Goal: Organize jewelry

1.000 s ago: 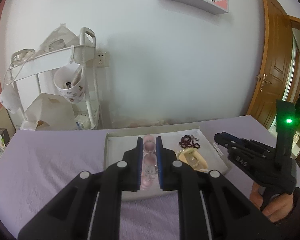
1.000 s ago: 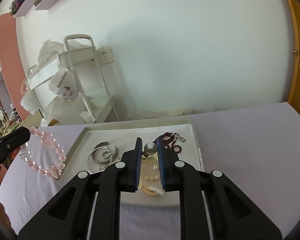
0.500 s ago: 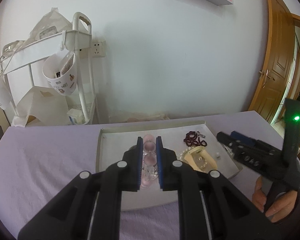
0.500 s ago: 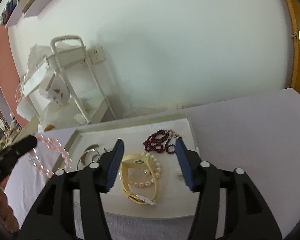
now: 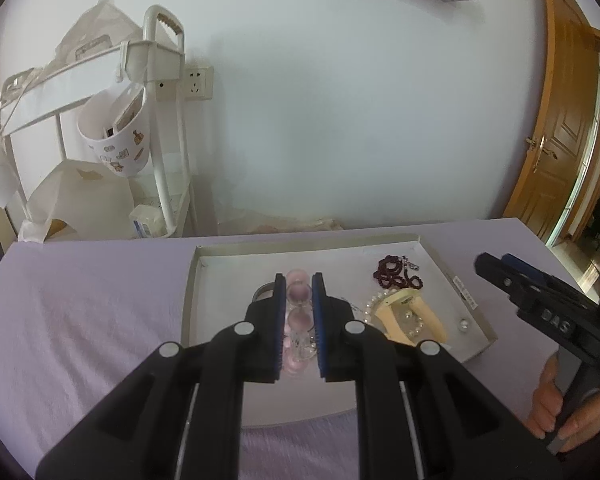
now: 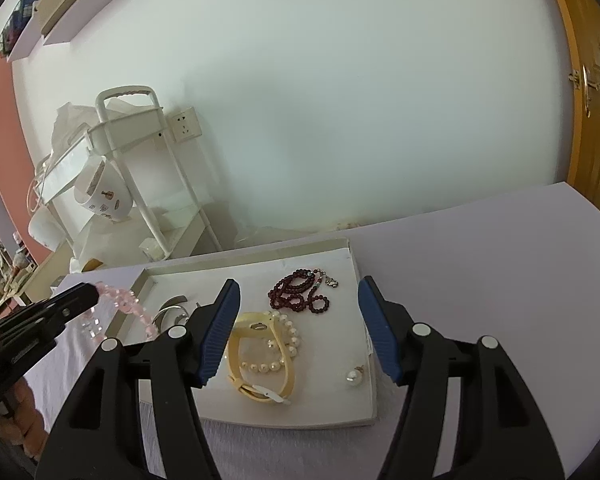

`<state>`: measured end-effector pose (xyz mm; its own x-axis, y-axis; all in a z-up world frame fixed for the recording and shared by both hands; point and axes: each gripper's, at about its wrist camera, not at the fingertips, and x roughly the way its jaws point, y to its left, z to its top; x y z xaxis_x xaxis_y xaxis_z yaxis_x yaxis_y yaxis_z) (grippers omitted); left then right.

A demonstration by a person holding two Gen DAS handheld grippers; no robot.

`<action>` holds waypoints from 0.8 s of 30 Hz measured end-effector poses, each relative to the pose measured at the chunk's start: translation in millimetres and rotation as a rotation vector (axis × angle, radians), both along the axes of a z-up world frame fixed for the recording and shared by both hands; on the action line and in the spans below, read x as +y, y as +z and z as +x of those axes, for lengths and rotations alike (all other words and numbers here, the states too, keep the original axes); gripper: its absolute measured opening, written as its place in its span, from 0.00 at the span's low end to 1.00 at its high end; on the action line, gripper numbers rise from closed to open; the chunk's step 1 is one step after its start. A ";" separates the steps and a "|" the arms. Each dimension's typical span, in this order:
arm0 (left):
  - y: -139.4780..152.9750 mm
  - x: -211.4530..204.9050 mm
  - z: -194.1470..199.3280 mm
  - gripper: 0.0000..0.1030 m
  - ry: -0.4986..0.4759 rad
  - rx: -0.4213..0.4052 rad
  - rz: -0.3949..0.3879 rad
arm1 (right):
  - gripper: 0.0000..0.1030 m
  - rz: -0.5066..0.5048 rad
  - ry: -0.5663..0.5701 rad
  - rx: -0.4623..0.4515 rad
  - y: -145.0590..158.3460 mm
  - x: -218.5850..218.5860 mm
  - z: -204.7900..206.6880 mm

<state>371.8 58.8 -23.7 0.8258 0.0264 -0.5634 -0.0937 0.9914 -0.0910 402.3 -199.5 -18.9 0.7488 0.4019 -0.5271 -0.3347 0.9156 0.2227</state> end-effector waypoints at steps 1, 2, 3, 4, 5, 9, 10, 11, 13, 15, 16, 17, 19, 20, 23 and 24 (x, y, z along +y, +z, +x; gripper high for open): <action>-1.2 0.5 1.2 0.13 0.003 0.004 -0.001 | 0.63 -0.005 0.003 -0.003 0.2 0.9 -1.5; -3.0 0.7 2.4 0.13 0.007 0.009 0.001 | 0.63 -0.015 0.006 -0.009 0.9 1.6 -3.5; -3.9 0.7 2.5 0.14 0.010 0.010 0.002 | 0.64 -0.025 0.008 -0.014 1.7 2.4 -5.8; -4.1 0.5 1.2 0.22 0.011 0.004 0.004 | 0.65 -0.032 0.009 -0.018 2.4 3.3 -7.6; -4.4 -0.2 0.1 0.30 0.009 0.001 0.008 | 0.66 -0.039 0.010 -0.023 3.2 3.2 -9.9; -3.1 -5.4 -8.4 0.52 0.025 -0.019 0.051 | 0.70 -0.048 0.006 -0.032 6.9 0.7 -16.8; -2.3 -6.5 -10.1 0.55 0.029 -0.019 0.059 | 0.71 -0.048 0.006 -0.033 7.5 -0.3 -18.1; -1.1 -7.4 -12.5 0.62 0.035 -0.024 0.068 | 0.72 -0.050 0.004 -0.035 8.2 -0.6 -19.1; 1.8 -7.9 -18.1 0.73 0.046 -0.042 0.084 | 0.78 -0.050 0.000 -0.038 10.0 -1.9 -21.8; 5.0 -8.7 -25.3 0.81 0.057 -0.061 0.093 | 0.83 -0.045 -0.003 -0.046 14.2 -4.4 -27.3; 6.4 -8.8 -29.2 0.83 0.065 -0.070 0.094 | 0.86 -0.044 -0.003 -0.049 16.0 -4.1 -29.5; 7.7 -8.8 -33.1 0.86 0.068 -0.077 0.092 | 0.87 -0.041 -0.005 -0.055 19.2 -4.5 -33.5; 10.5 -9.1 -43.5 0.91 0.067 -0.094 0.090 | 0.95 -0.036 -0.001 -0.069 25.3 -3.9 -42.0; 11.5 -10.2 -51.4 0.95 0.067 -0.107 0.094 | 0.96 -0.036 -0.001 -0.079 28.3 -3.4 -46.6; 13.7 -13.7 -72.6 0.98 0.050 -0.141 0.096 | 0.99 -0.031 -0.003 -0.117 36.8 -4.2 -64.7; 14.5 -14.3 -82.5 0.98 0.040 -0.158 0.090 | 0.99 -0.030 -0.003 -0.124 38.8 -4.9 -71.5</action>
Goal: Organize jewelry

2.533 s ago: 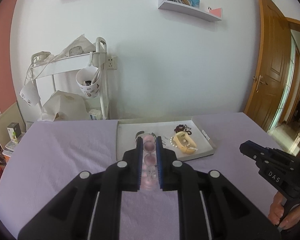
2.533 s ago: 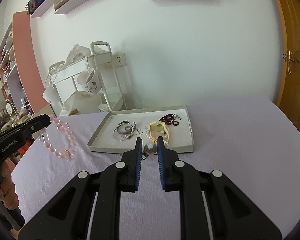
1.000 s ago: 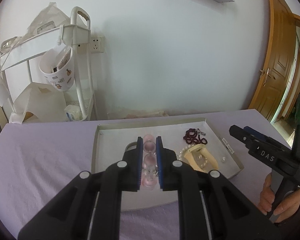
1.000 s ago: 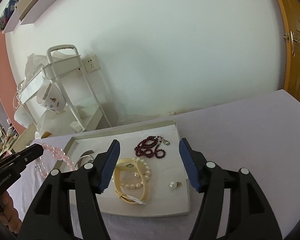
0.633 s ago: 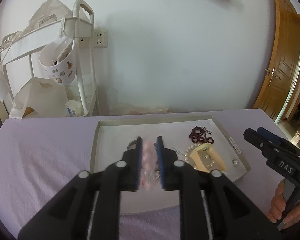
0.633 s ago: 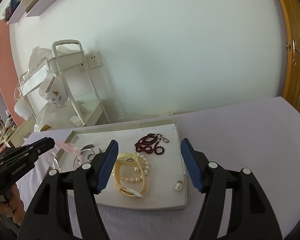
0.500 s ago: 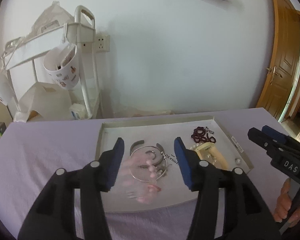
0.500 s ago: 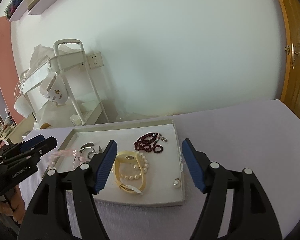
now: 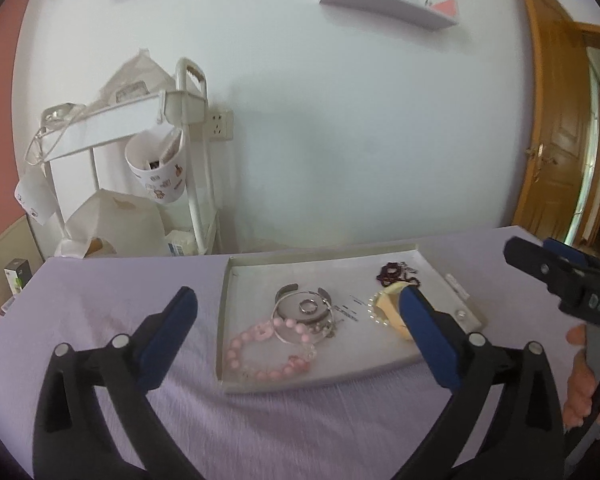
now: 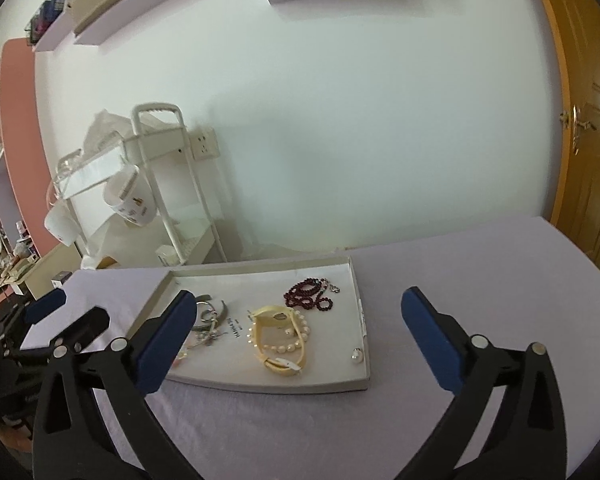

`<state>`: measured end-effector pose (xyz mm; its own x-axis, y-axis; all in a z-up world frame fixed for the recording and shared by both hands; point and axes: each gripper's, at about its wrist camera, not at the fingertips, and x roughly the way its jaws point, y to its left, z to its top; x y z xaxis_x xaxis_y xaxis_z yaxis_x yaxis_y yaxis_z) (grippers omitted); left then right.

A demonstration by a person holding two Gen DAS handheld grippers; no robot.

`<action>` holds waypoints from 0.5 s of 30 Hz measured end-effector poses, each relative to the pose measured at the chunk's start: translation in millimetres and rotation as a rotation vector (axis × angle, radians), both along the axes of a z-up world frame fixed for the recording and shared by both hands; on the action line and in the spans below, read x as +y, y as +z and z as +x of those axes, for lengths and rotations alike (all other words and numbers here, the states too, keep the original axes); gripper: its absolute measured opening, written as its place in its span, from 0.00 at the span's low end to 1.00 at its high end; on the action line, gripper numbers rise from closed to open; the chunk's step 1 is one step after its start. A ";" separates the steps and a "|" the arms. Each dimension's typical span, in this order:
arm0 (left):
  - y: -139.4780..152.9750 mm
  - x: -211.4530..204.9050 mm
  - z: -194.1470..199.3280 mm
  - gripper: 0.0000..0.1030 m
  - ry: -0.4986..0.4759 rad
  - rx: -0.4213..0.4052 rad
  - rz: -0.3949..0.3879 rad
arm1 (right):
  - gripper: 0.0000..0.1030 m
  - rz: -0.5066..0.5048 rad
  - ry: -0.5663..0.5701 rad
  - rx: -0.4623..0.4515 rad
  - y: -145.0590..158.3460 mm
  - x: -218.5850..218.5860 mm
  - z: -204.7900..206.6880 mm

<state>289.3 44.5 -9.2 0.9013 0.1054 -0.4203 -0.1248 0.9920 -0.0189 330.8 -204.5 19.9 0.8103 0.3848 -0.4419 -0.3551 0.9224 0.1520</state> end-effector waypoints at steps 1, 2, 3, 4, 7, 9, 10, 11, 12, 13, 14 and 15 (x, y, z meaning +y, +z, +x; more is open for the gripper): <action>0.4 -0.5 -8.5 0.98 -0.017 -0.010 -0.007 | 0.99 0.001 0.000 -0.002 0.6 0.5 -3.6; 0.5 -0.8 -16.2 0.98 -0.030 -0.017 -0.012 | 0.99 0.005 0.003 -0.002 0.5 0.0 -9.2; 0.7 -0.5 -23.3 0.98 -0.035 -0.027 -0.015 | 0.99 0.012 0.003 0.002 -0.3 -0.7 -14.4; 1.0 0.5 -29.3 0.98 -0.036 -0.038 -0.017 | 0.99 0.020 0.002 0.005 -1.4 -1.2 -18.2; 1.2 6.4 -43.9 0.98 -0.036 -0.045 -0.052 | 0.99 0.036 0.008 0.005 -5.4 -1.9 -32.5; 2.4 12.3 -52.4 0.98 -0.040 -0.036 -0.075 | 0.99 0.005 0.000 -0.010 -4.6 0.3 -41.2; 3.2 14.2 -56.7 0.98 -0.032 -0.032 -0.073 | 0.99 -0.005 -0.002 -0.016 -3.3 0.9 -45.1; 5.0 15.5 -62.3 0.98 -0.020 -0.032 -0.062 | 0.99 -0.012 -0.004 -0.025 -1.7 1.0 -50.6; 6.3 17.1 -65.6 0.98 -0.013 -0.037 -0.057 | 0.99 -0.014 -0.003 -0.028 -0.5 0.5 -56.5; 7.6 18.1 -71.9 0.98 -0.004 -0.045 -0.054 | 0.99 -0.015 0.001 -0.029 0.2 1.0 -60.8; 8.5 18.9 -76.6 0.98 0.000 -0.048 -0.055 | 0.99 -0.015 0.009 -0.027 -0.1 2.0 -66.0; 9.0 19.0 -84.0 0.98 0.001 -0.045 -0.064 | 0.99 -0.021 0.012 -0.018 -1.4 3.6 -71.3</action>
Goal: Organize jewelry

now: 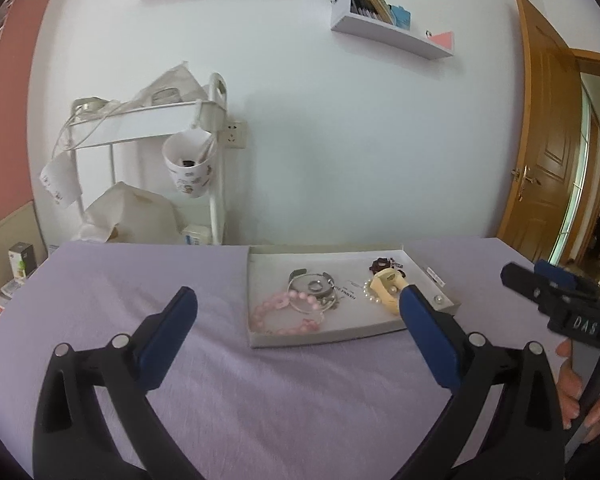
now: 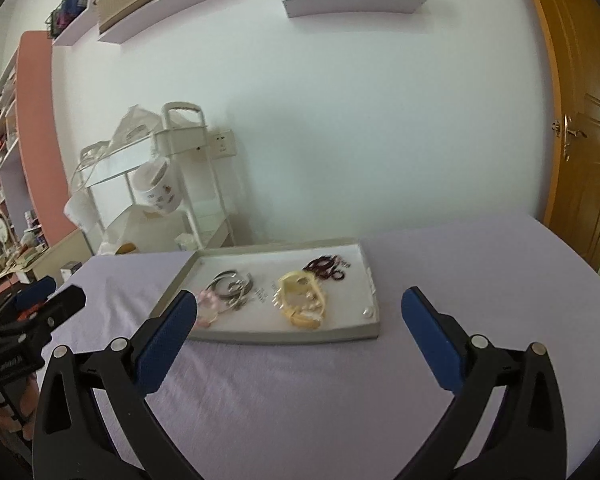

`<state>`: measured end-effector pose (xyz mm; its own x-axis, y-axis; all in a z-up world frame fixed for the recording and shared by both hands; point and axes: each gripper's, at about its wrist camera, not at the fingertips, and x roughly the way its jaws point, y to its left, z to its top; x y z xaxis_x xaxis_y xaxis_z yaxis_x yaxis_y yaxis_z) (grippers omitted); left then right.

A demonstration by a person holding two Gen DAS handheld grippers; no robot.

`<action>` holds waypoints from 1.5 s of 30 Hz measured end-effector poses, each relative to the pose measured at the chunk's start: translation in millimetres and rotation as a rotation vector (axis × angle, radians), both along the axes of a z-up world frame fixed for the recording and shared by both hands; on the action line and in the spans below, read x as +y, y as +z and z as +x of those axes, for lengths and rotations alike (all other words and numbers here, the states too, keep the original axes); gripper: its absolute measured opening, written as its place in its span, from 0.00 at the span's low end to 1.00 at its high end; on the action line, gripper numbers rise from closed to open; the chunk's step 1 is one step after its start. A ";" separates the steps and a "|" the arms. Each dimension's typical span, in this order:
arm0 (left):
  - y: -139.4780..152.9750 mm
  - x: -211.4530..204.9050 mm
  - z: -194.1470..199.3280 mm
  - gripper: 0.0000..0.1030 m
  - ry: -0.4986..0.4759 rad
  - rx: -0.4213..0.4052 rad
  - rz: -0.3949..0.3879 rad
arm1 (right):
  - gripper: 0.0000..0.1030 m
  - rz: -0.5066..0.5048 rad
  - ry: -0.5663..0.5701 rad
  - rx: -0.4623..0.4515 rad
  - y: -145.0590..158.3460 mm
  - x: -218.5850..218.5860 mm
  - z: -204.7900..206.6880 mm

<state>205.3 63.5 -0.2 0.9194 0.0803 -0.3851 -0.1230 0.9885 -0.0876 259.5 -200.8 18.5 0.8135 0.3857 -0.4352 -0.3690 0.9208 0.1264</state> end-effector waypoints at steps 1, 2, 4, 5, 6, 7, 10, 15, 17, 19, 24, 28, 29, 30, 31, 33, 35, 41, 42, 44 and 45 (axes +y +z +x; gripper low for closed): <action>0.4 0.0 -5.5 0.98 -0.004 0.002 -0.006 | 0.99 -0.010 -0.001 0.007 -1.2 1.6 -4.4; 0.8 -0.3 -10.7 0.98 -0.006 0.001 -0.010 | 0.99 -0.022 0.001 0.013 -2.3 3.6 -9.4; 3.6 -2.1 -25.7 0.98 -0.010 -0.002 -0.023 | 0.99 -0.044 -0.003 0.013 -2.6 6.8 -22.8; 5.8 -3.1 -32.4 0.98 -0.024 -0.004 -0.031 | 0.99 -0.048 -0.004 0.008 -1.2 7.5 -29.4; 7.5 -4.3 -36.3 0.98 -0.032 -0.003 -0.031 | 0.99 -0.052 -0.004 0.001 1.2 7.9 -36.1; 10.3 -6.7 -42.3 0.98 -0.037 -0.008 -0.023 | 0.99 -0.055 -0.005 -0.005 3.2 8.7 -40.5; 17.6 -14.8 -60.0 0.98 -0.047 -0.043 0.012 | 0.99 -0.048 -0.007 -0.027 10.9 7.6 -55.8; 18.3 -24.1 -83.1 0.98 -0.057 -0.098 0.033 | 0.99 -0.038 -0.014 -0.059 13.6 4.5 -71.3; 14.2 -27.7 -85.3 0.98 -0.015 -0.096 0.075 | 0.99 -0.027 -0.004 -0.060 10.7 2.1 -73.6; 9.7 -26.1 -86.4 0.98 0.003 -0.088 0.063 | 0.99 -0.017 -0.003 -0.052 7.0 -0.4 -73.0; -0.7 -24.3 -80.5 0.98 -0.003 -0.048 0.033 | 0.99 0.003 -0.006 -0.011 -3.1 -6.3 -67.5; 2.5 -27.0 -74.7 0.98 -0.014 -0.049 0.035 | 0.99 0.006 -0.005 -0.012 -1.3 -6.3 -65.2; 3.4 -27.4 -73.4 0.98 -0.018 -0.052 0.034 | 0.99 0.008 -0.004 -0.014 -0.4 -6.3 -64.9; 3.6 -27.8 -71.6 0.98 -0.023 -0.053 0.032 | 0.99 0.011 -0.001 -0.016 0.3 -6.4 -64.9; 3.3 -28.3 -70.8 0.98 -0.029 -0.054 0.029 | 0.99 0.013 0.003 -0.017 0.3 -6.4 -64.6; 1.9 -28.6 -68.9 0.98 -0.041 -0.055 0.019 | 0.99 0.020 0.010 -0.016 -0.2 -6.5 -63.9; 0.2 -28.8 -66.4 0.98 -0.040 -0.055 0.016 | 0.99 0.019 0.012 -0.017 -1.4 -6.1 -63.3; -0.6 -24.2 -63.8 0.98 -0.033 -0.073 0.000 | 0.99 0.026 0.010 -0.008 -3.6 -6.2 -60.9; -0.7 -23.2 -63.3 0.98 -0.032 -0.071 -0.003 | 0.99 0.023 0.011 -0.005 -4.6 -5.5 -60.4; -1.7 -21.1 -62.1 0.98 -0.031 -0.061 -0.009 | 0.99 0.018 0.013 0.000 -6.6 -4.6 -60.4; -2.7 -20.4 -61.5 0.98 -0.030 -0.058 -0.010 | 0.99 0.015 0.015 0.005 -8.0 -3.5 -60.3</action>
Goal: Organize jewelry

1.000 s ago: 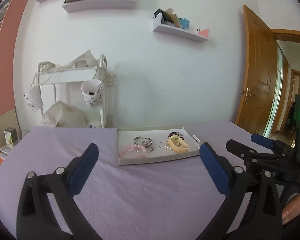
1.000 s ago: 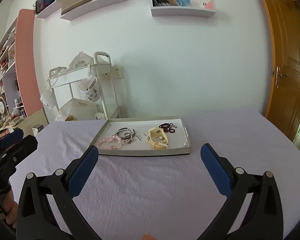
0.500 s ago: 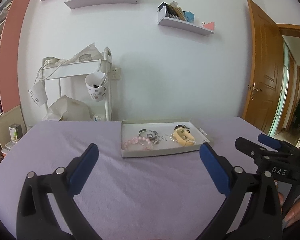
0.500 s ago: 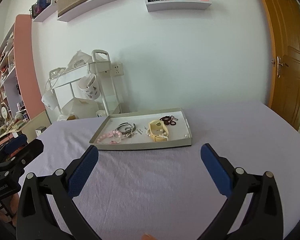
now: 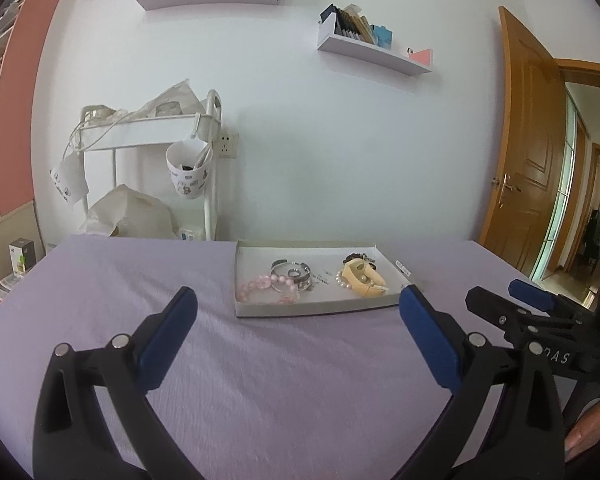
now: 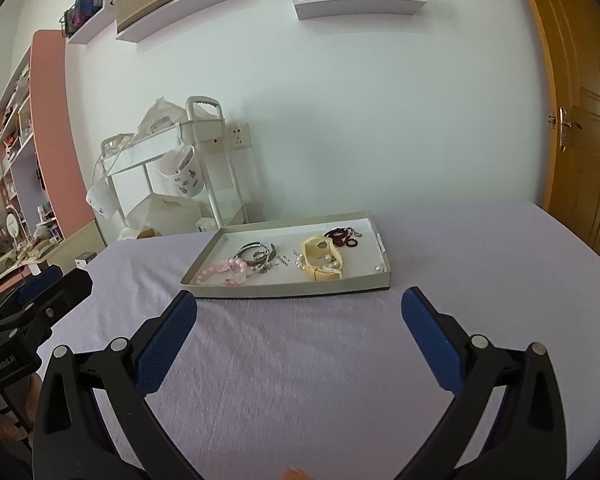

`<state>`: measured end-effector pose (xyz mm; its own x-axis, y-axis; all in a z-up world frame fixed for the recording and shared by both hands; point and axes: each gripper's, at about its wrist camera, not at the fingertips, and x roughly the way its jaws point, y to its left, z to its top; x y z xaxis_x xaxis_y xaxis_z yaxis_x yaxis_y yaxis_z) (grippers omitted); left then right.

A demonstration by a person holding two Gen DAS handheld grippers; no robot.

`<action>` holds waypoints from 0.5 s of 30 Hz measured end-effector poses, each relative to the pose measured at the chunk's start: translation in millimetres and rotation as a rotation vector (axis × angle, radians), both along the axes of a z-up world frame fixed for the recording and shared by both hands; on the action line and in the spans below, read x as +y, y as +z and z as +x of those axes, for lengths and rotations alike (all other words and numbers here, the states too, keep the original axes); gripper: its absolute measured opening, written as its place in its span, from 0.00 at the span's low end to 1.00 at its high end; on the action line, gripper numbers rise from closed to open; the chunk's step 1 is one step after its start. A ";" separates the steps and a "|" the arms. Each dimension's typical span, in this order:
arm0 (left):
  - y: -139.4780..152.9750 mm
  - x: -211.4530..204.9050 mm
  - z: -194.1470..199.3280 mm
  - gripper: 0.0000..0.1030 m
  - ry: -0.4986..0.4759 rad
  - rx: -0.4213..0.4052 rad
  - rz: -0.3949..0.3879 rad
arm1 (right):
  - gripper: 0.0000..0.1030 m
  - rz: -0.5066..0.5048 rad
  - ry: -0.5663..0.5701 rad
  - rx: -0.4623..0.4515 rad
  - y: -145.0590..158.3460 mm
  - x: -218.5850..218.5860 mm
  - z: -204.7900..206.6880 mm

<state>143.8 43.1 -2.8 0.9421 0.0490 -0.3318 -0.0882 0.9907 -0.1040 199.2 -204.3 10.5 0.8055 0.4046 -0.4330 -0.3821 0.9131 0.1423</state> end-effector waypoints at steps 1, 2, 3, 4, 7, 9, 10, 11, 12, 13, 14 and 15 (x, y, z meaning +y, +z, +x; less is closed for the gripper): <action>-0.9 0.3 0.5 0.98 0.002 0.003 0.000 | 0.99 -0.002 0.001 0.003 -0.9 0.5 0.9; -1.8 0.3 1.2 0.98 0.002 0.006 0.001 | 0.99 -0.003 0.005 0.009 -2.4 1.6 1.5; -2.4 0.5 1.2 0.98 0.001 0.008 0.001 | 0.99 -0.004 0.006 0.012 -3.7 2.4 1.7; -3.3 0.4 1.4 0.98 -0.001 0.010 0.001 | 0.99 -0.005 0.007 0.014 -4.5 2.7 1.6; -5.3 0.4 1.6 0.98 -0.002 0.013 0.001 | 0.99 -0.007 0.008 0.015 -5.7 4.3 1.6; -6.0 -0.1 1.6 0.98 -0.002 0.014 0.003 | 0.99 -0.004 0.008 0.014 -5.4 4.1 1.5; -6.2 -0.2 1.7 0.98 -0.005 0.014 0.002 | 0.99 -0.003 0.006 0.014 -5.6 3.8 1.7; -6.4 -0.2 1.9 0.98 -0.009 0.014 -0.001 | 0.99 -0.003 0.005 0.015 -5.7 3.5 2.0; -6.7 -0.4 1.7 0.98 -0.012 0.013 -0.001 | 0.99 -0.001 0.005 0.016 -6.0 3.1 2.4; -6.8 -0.7 1.6 0.98 -0.014 0.013 0.000 | 0.99 -0.001 0.004 0.016 -6.3 2.8 2.4; -6.8 -0.6 1.5 0.98 -0.022 0.012 -0.004 | 0.99 -0.001 0.003 0.017 -6.5 2.3 2.8; -6.9 -0.1 1.3 0.98 -0.026 0.012 -0.011 | 0.99 -0.001 0.003 0.019 -6.8 2.2 3.2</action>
<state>145.1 43.0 -9.7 0.9391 0.0205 -0.3432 -0.0632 0.9915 -0.1138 202.4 -202.1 3.8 0.7959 0.4067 -0.4484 -0.3821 0.9120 0.1490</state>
